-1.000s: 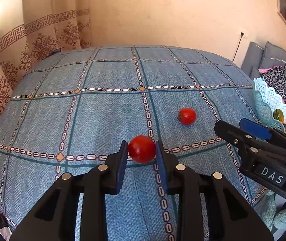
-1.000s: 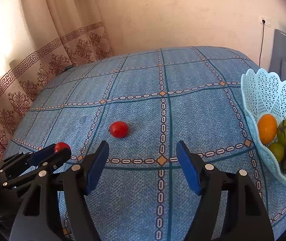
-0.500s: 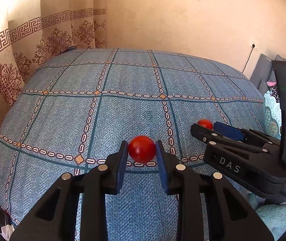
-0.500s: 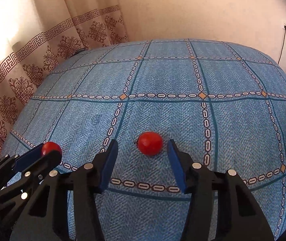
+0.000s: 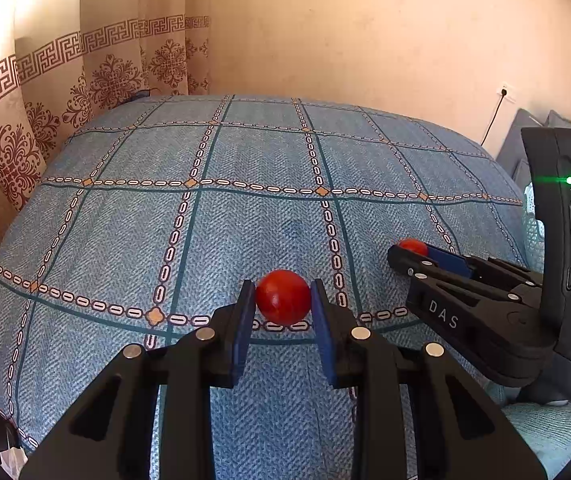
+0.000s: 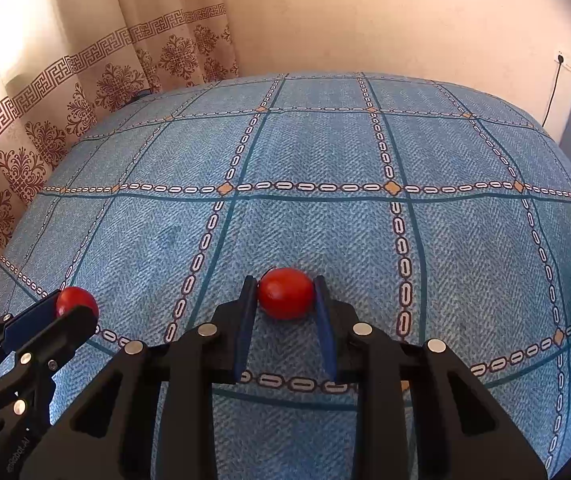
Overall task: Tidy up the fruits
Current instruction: 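Carry both red tomatoes toward the blue basket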
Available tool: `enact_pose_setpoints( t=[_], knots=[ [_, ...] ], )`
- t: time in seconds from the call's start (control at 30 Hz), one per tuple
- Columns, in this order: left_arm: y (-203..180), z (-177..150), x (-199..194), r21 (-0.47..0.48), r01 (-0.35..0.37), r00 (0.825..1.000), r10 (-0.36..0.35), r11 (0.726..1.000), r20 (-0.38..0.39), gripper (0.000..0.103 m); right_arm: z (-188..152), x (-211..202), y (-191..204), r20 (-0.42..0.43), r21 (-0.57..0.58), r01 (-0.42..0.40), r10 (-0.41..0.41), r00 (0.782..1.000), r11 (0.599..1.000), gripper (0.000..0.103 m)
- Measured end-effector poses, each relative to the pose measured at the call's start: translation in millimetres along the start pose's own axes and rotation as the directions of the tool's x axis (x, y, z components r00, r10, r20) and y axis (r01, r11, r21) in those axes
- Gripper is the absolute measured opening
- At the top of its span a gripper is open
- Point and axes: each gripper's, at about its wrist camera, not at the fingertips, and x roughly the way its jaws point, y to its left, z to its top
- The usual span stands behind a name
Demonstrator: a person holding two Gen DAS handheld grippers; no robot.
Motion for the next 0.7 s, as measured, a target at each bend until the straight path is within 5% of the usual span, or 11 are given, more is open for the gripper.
enact_pose_setpoints(
  t=[0.7],
  knots=[
    [-17.3, -1.9, -13.8, 0.051, 0.026, 0.999, -0.028, 0.998, 0.035, 0.028, -17.4, -71.4, -19.0, 0.111, 0.057, -0.006, 0.0, 0.994, 0.998, 0.029]
  ],
)
